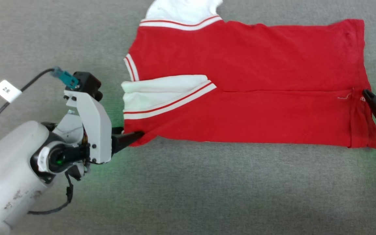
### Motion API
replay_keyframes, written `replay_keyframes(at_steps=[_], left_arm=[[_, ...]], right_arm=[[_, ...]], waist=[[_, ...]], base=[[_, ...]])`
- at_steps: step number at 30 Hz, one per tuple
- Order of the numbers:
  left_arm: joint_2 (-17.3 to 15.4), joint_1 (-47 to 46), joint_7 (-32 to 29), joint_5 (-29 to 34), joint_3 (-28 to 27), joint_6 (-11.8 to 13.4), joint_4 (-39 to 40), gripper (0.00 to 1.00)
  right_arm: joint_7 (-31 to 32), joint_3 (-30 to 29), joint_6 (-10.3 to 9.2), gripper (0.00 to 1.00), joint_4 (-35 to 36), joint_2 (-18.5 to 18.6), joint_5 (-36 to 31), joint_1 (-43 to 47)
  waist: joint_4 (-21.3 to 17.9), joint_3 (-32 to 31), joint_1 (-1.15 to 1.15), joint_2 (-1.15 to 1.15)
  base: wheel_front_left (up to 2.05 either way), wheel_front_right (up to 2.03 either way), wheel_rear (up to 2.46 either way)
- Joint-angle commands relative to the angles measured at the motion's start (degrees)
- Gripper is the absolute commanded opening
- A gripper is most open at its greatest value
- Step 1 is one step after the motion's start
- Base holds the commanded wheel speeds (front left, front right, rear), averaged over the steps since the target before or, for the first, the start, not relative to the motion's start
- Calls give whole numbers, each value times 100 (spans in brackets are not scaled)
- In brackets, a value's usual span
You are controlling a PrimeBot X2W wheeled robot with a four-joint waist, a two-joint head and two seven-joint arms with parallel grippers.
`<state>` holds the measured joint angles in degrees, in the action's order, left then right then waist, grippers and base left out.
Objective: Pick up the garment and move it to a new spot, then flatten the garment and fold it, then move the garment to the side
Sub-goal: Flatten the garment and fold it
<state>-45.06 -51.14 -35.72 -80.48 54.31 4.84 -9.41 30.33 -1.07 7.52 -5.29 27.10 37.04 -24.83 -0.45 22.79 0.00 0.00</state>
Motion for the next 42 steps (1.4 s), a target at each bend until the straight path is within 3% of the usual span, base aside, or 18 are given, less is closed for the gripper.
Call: replay_keyframes(at_steps=[1,4,5,7,8,17,24,25,26,27,34,42], left_arm=[[79,33,-26,-77,14,-69,-152,100],[196,77,-33,-96,82,-176,-400,98],[230,91,-19,-95,95,-217,-471,60],[331,138,-3,-160,112,-337,-543,3],[379,161,4,-195,106,-391,-570,0],[447,140,143,-127,83,-631,-592,0],[610,40,227,-30,115,-700,-567,0],[628,33,247,-13,109,-716,-579,0],[647,28,254,-1,111,-717,-594,0],[659,31,268,12,115,-727,-609,0],[519,244,440,-8,69,-834,-560,0],[-137,897,667,-160,12,-742,463,0]], right_arm=[[2,-15,-6,100,29,-3,-53,-45],[15,-30,-6,100,67,11,-54,-44],[30,-30,-6,100,79,27,-60,-34],[134,59,-6,100,141,109,-68,21],[221,104,-6,100,174,176,-84,63],[1517,444,-6,100,508,792,37,182],[2179,788,-6,98,361,758,-12,-54],[2193,801,-6,49,296,714,-37,-73],[2216,844,-5,33,254,701,-65,-78],[2233,886,-5,0,219,694,-57,-67],[2219,793,-6,0,148,824,79,173],[2300,573,-6,0,533,1126,366,836]], waist=[[-194,193,0,0],[-242,236,0,0],[-251,242,0,0],[-258,244,0,0],[-255,242,0,0],[-148,280,0,0],[12,409,0,0],[33,416,0,0],[51,420,0,0],[67,419,0,0],[115,219,0,0],[169,-103,0,0]], base=[[0,0,0],[0,0,0],[0,0,0],[0,0,0],[0,0,0],[0,0,0],[0,0,0],[0,0,0],[0,0,0],[0,0,0],[0,0,0],[0,0,0]])
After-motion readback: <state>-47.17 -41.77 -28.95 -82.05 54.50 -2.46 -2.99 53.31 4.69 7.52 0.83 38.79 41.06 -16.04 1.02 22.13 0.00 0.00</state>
